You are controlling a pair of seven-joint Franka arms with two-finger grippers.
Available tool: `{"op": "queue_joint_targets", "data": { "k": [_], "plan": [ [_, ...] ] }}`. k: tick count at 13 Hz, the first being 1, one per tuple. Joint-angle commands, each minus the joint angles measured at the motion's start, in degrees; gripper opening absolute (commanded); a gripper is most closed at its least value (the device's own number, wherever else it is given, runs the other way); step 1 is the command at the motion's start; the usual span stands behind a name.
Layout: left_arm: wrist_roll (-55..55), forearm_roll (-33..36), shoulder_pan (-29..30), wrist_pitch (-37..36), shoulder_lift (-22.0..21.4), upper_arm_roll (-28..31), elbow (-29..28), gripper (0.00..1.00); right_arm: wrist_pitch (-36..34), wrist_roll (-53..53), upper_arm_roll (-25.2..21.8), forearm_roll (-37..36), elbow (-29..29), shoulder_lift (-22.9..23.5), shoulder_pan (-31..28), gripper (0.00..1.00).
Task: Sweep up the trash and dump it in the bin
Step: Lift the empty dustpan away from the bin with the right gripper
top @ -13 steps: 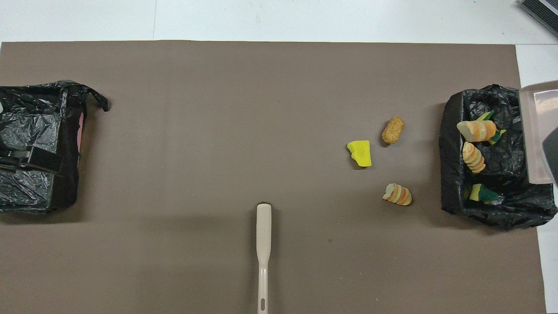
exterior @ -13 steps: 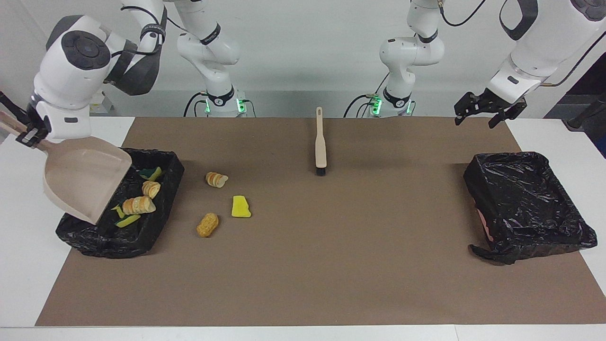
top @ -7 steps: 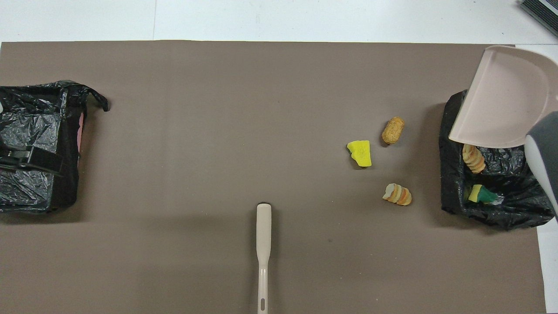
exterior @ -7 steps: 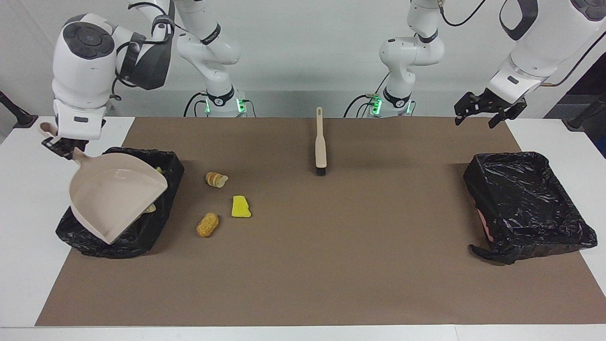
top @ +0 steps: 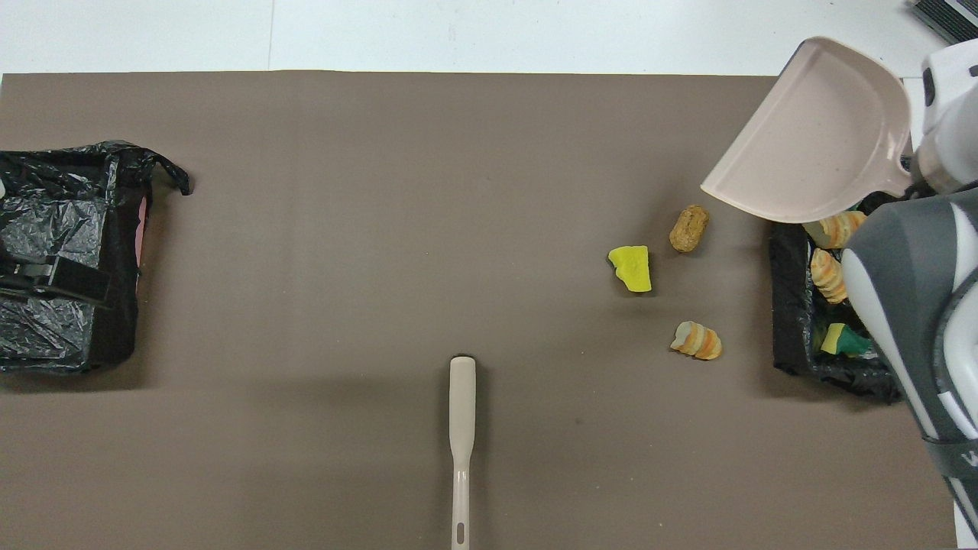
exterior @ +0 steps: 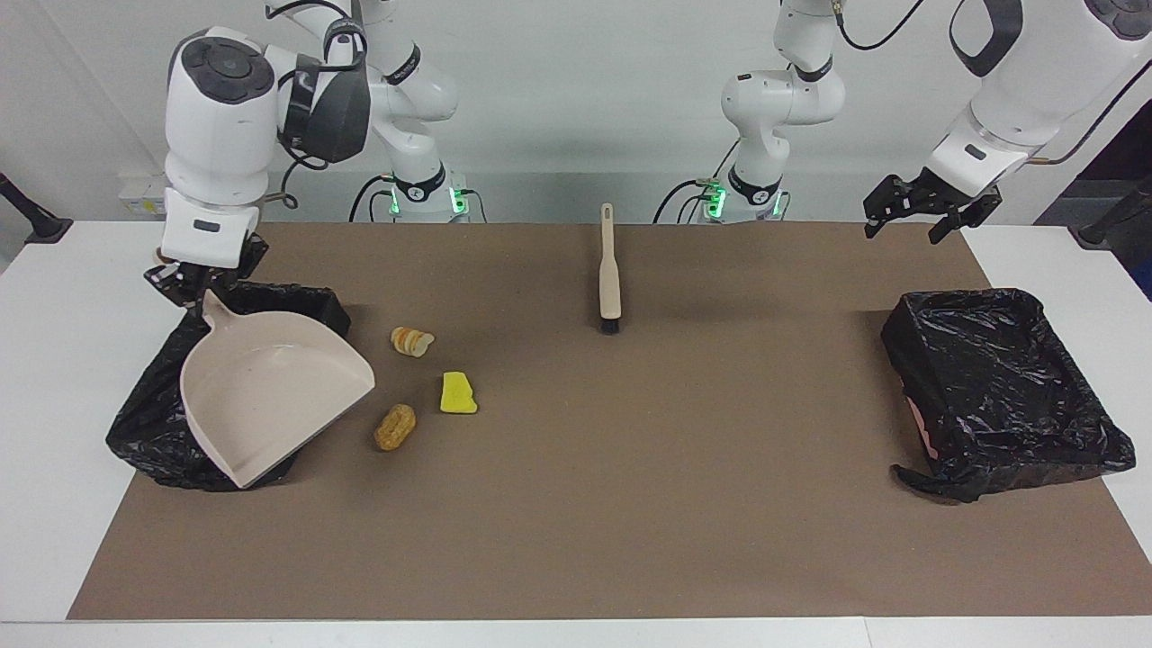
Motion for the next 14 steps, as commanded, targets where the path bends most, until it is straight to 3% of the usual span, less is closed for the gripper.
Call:
{"op": "queue_joint_targets", "data": {
  "k": [1,8,14],
  "plan": [
    [0.4,0.7,0.6,-0.5,0.0,-0.4,0.7,1.0,-1.0,11.2,0.1,2.6,3.3,2.7,3.1,0.0],
    [0.4,0.7,0.6,-0.4,0.0,-0.4,0.7,1.0,-0.4,43.4,0.1,9.9,17.0,16.8,12.4,0.0],
    [0.4,0.7,0.6,-0.4,0.0,-0.4,0.7,1.0,4.7,59.0,0.7,13.2,20.6,24.2,21.6,0.0]
  ]
}}
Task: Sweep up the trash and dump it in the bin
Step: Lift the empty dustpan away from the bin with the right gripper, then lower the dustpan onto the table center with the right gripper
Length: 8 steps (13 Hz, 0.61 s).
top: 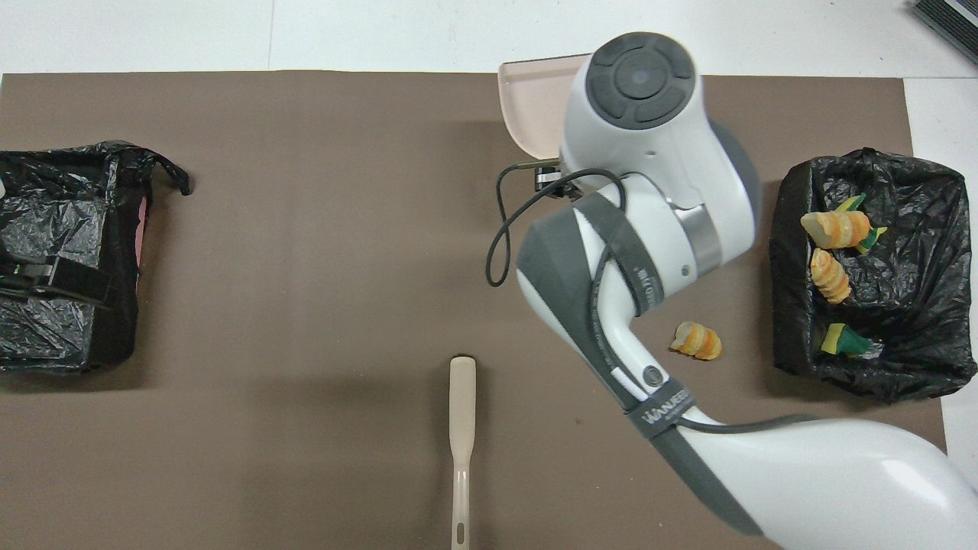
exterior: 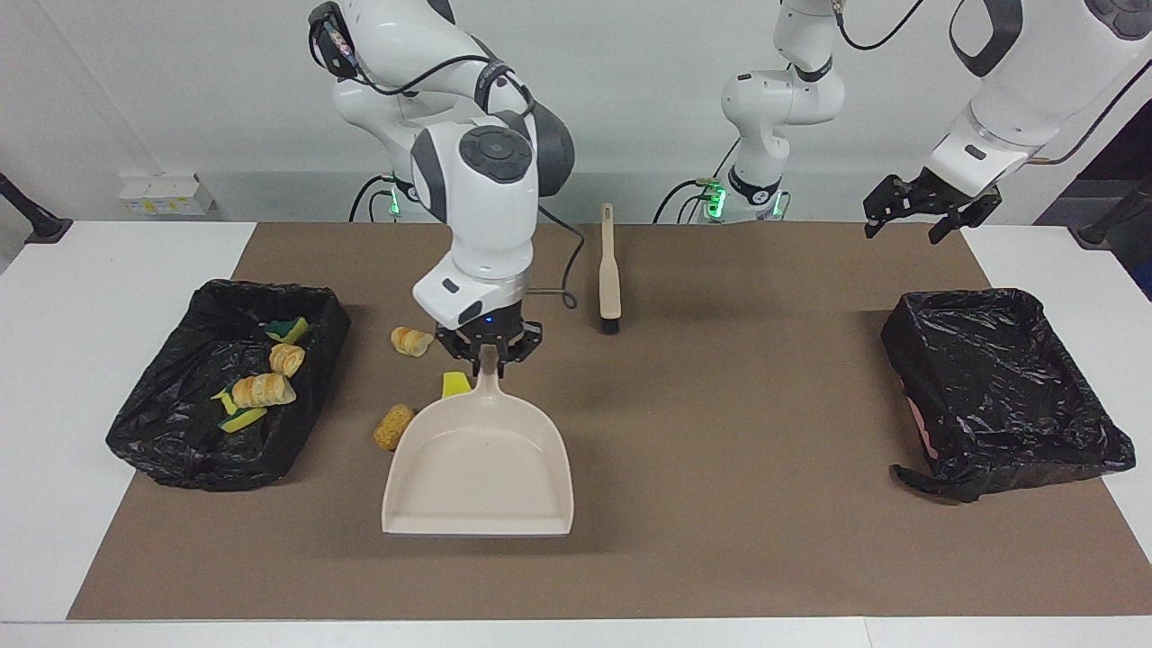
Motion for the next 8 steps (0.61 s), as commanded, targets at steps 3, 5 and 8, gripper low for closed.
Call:
{"op": "queue_joint_targets", "data": {
  "k": [3,5,8],
  "plan": [
    [0.4,0.7,0.6,-0.4,0.0,-0.4,0.7,1.0,5.1,9.1,0.3,2.8,2.8,6.7,6.1,0.0],
    [0.4,0.7,0.6,-0.5,0.0,-0.4,0.7,1.0,6.7,11.2,0.5,3.3,2.8,8.8,8.2,0.0],
    [0.4,0.7,0.6,-0.4,0.0,-0.4,0.7,1.0,8.8,12.7,0.5,8.2,2.3,9.3,9.4,0.0]
  ]
}}
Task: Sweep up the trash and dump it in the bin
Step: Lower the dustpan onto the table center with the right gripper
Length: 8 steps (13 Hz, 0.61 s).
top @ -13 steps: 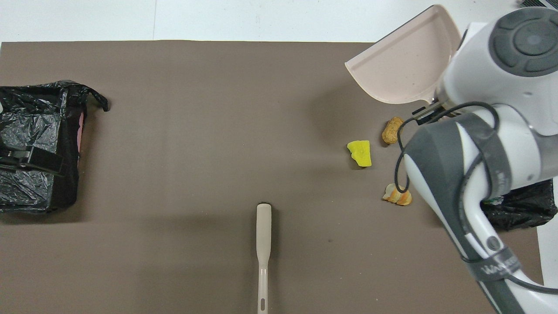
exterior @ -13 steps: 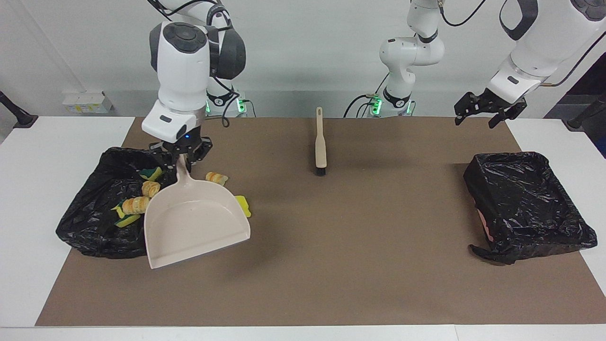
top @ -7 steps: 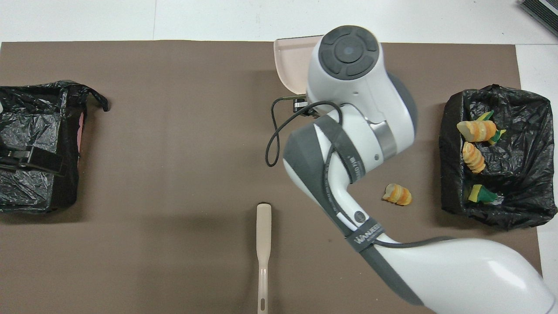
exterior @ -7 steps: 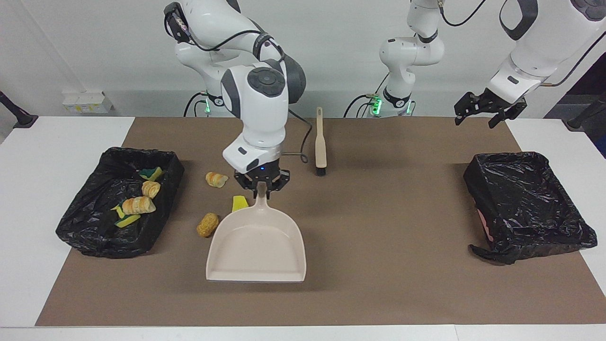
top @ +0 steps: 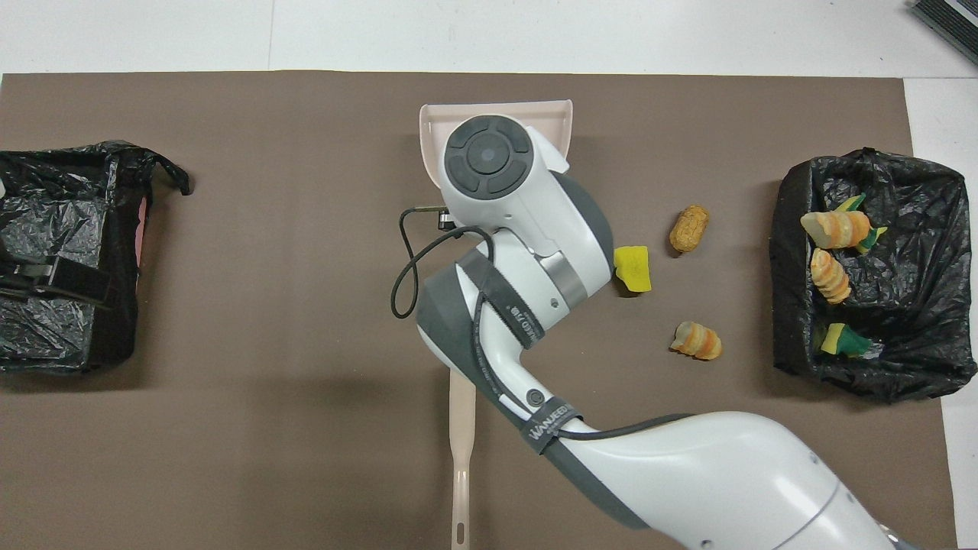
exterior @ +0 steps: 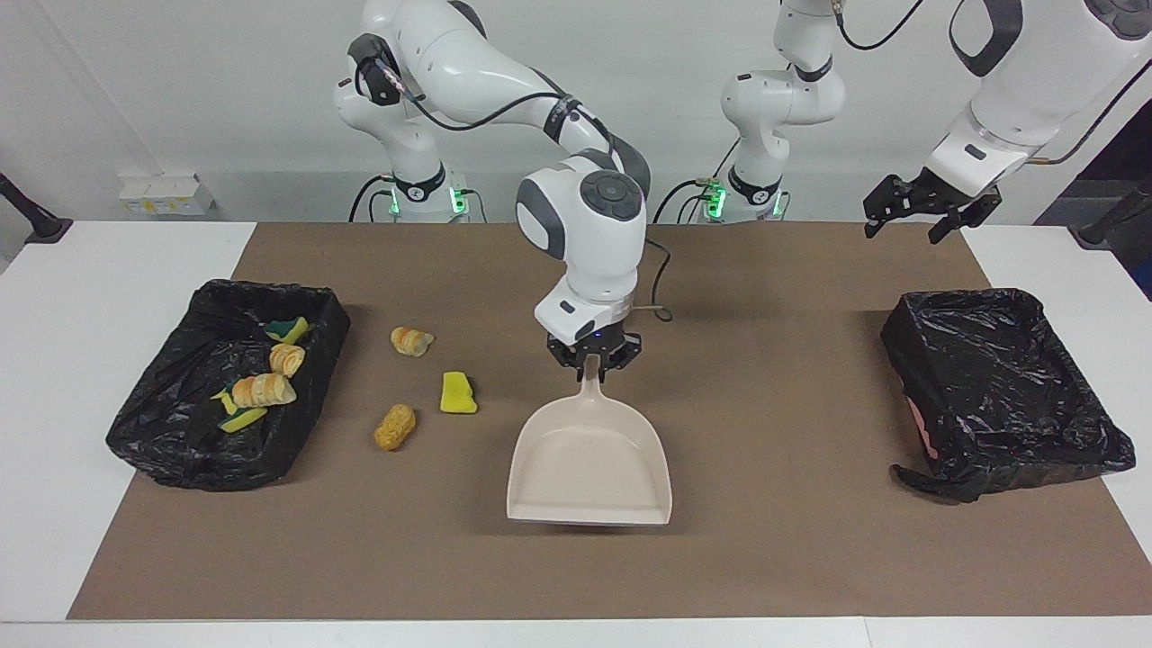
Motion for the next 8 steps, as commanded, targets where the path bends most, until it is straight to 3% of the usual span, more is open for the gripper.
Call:
{"op": "queue_joint_targets", "data": {
  "k": [1,7,8],
  "plan": [
    [0.4,0.7,0.6,-0.5,0.0,-0.4,0.7,1.0,0.5,0.7,0.3,4.6,1.5,0.5,-0.3,0.0],
    [0.4,0.7,0.6,-0.5,0.0,-0.4,0.7,1.0,2.3,0.5,0.3,4.7,-1.4,1.5,1.3,0.04],
    [0.4,0.7,0.6,-0.4,0.0,-0.4,0.7,1.0,2.3,0.4,0.3,4.8,-1.4,1.4,1.2,0.13]
  ]
}}
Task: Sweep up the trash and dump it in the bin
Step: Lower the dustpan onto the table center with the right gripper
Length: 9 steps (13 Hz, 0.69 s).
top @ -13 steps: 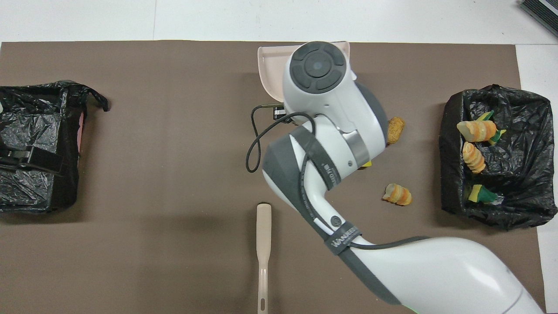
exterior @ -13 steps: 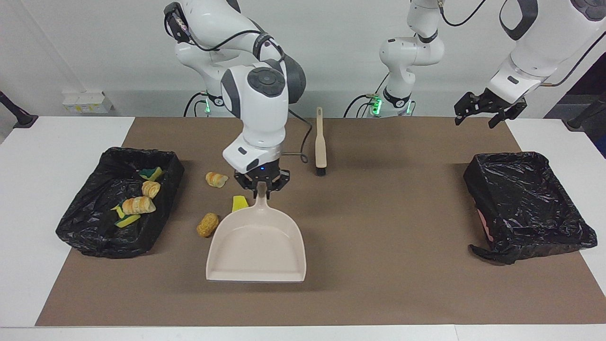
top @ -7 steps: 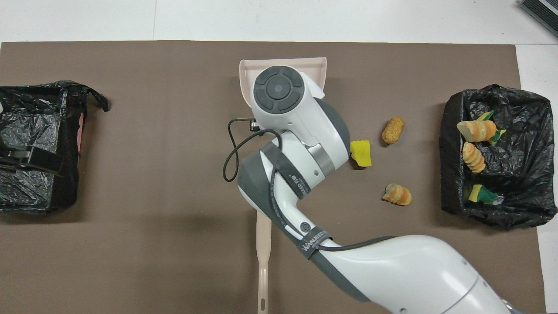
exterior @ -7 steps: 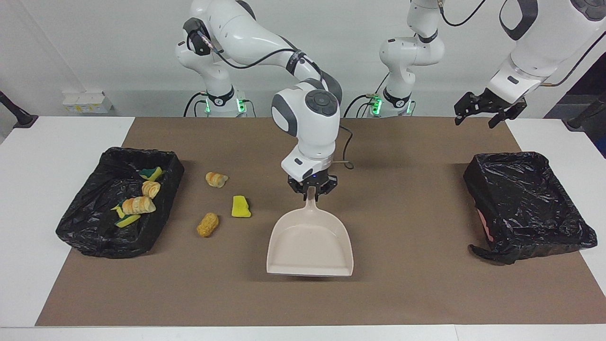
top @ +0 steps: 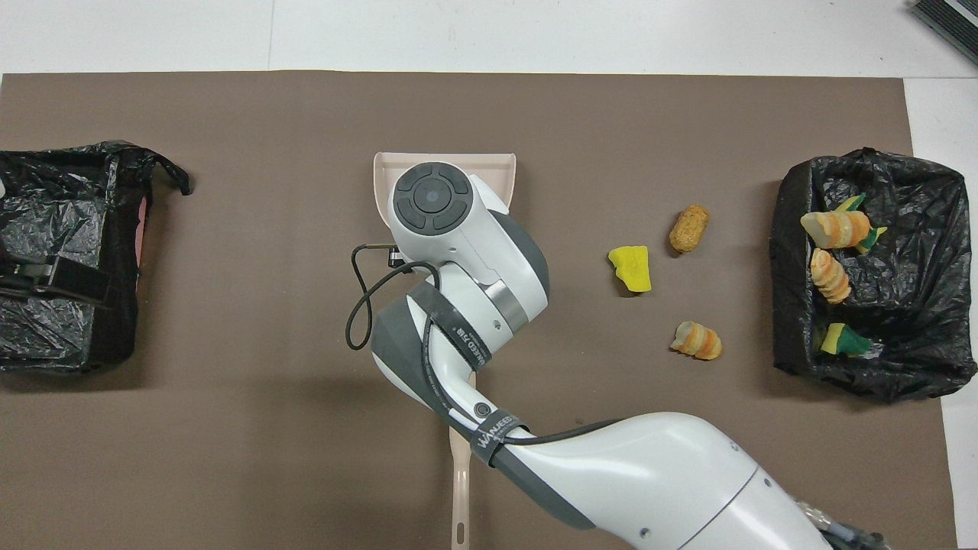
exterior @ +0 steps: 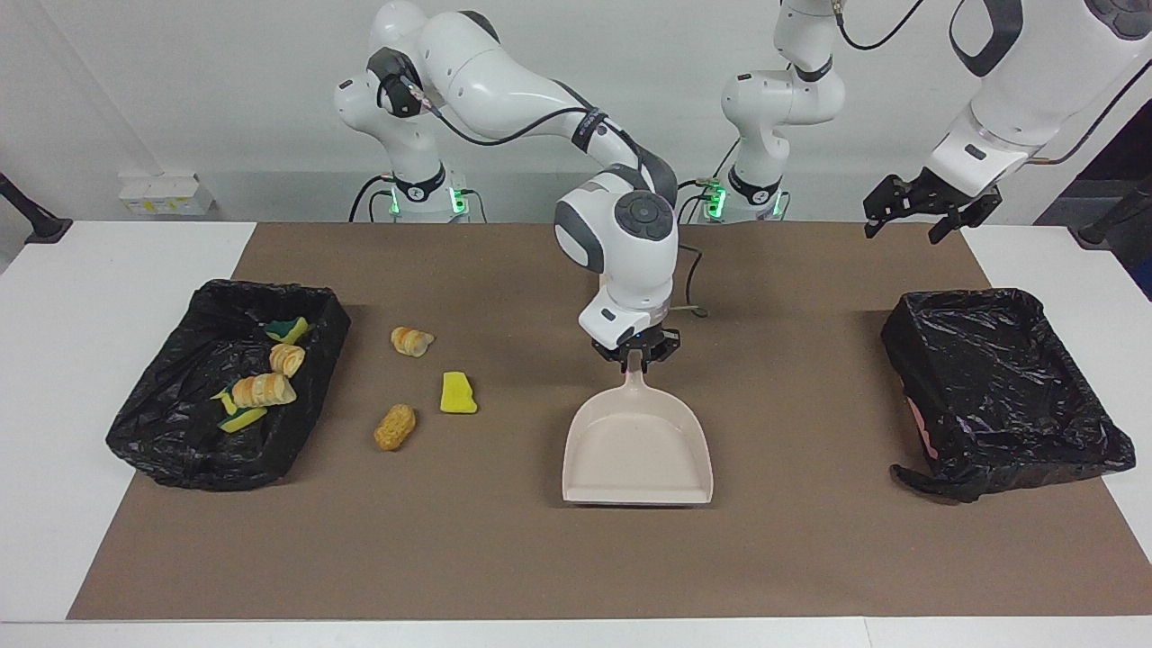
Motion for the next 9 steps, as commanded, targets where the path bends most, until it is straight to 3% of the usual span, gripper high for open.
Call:
{"op": "queue_joint_targets", "data": {
  "k": [1,5,9],
  "plan": [
    [0.4,0.7,0.6,-0.5,0.0,-0.4,0.7,1.0,1.4,0.1,0.3,1.3,-0.7,-0.6,-0.7,0.17],
    [0.4,0.7,0.6,-0.4,0.0,-0.4,0.7,1.0,1.5,0.6,0.3,1.8,-1.2,-0.7,-0.2,0.33],
    [0.4,0.7,0.6,-0.4,0.0,-0.4,0.7,1.0,1.8,0.5,0.3,0.5,-1.2,-0.7,-0.4,0.37]
  ]
}}
